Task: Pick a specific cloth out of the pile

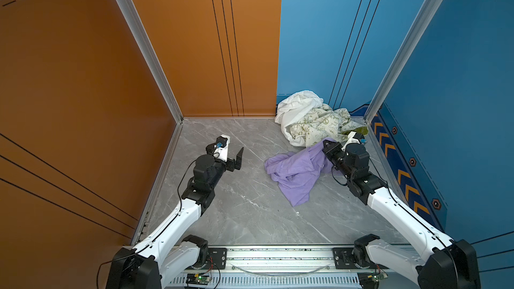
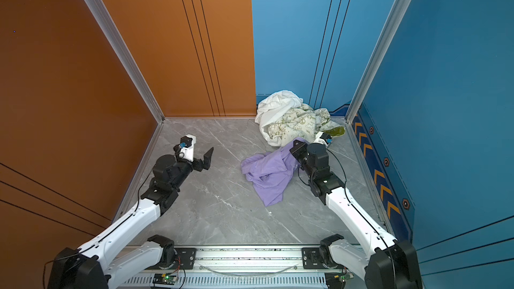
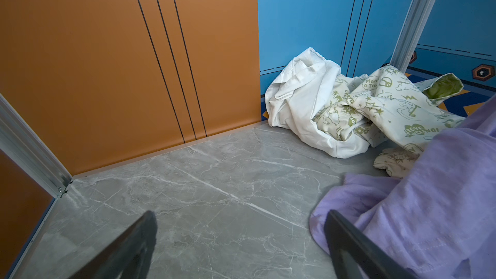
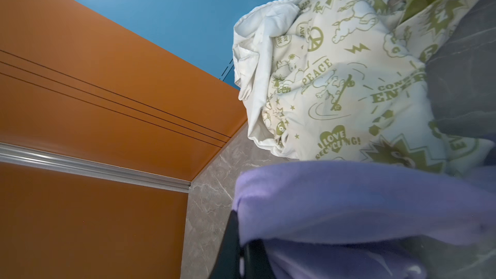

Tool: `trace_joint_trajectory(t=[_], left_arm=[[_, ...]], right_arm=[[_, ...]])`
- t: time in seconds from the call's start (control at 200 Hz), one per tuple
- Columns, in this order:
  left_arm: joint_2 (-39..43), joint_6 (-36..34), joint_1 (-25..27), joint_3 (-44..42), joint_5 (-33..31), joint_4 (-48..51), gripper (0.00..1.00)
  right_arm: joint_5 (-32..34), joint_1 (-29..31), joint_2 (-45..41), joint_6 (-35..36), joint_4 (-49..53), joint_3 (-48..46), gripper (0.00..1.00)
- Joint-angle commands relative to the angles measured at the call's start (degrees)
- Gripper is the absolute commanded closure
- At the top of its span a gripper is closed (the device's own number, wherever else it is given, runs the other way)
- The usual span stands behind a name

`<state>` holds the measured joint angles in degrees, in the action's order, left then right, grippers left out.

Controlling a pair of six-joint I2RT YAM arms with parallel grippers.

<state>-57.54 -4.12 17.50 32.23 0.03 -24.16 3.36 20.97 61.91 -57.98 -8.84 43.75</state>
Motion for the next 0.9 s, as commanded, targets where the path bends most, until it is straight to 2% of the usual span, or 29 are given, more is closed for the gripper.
trace_joint_trajectory(t=[0.0, 0.16, 0.35, 0.405, 0.506, 0.626, 0.671, 0.796, 0.896], left_arm=[[0.1, -0.6, 0.5, -0.4, 1.0, -0.6, 0.02], [0.2, -0.5, 0.5, -0.5, 1.1, -0.9, 0.02], [0.7, -0.7, 0.5, -0.9, -0.1, -1.1, 0.02], [1.1, -0.7, 0.5, -1.0, -1.1, -1.1, 0.02], [1.8, -0.8, 0.5, -1.3, -2.7, -1.3, 0.02], [2.3, -0.7, 0.4, -1.5, -4.1, -1.4, 0.02], [2.3, -0.8, 0.4, -1.4, -4.0, -1.3, 0.02], [2.0, -0.4, 0.4, -1.2, -3.0, -1.3, 0.02], [1.3, 0.0, 0.5, -0.9, -0.9, -1.3, 0.02]], right_arm=[[1.8, 3.9, 0.0, 7.1, -4.8, 4.7, 1.00], [-1.4, 11.8, 5.8, 14.9, -4.4, 12.1, 1.00], [-7.6, 20.9, 16.0, 20.3, -2.8, 21.0, 1.00], [-8.3, 22.4, 18.2, 20.9, -1.9, 22.3, 1.00], [-11.5, 23.5, 21.2, 20.9, -1.2, 23.2, 0.93], [-14.4, 23.7, 22.6, 22.6, 3.3, 23.4, 0.78], [-14.2, 23.8, 22.3, 24.6, 6.7, 23.3, 0.69], [-10.1, 23.8, 19.4, 31.0, 14.2, 21.9, 0.43], [-6.1, 23.6, 15.5, 35.0, 16.3, 19.0, 0.24]])
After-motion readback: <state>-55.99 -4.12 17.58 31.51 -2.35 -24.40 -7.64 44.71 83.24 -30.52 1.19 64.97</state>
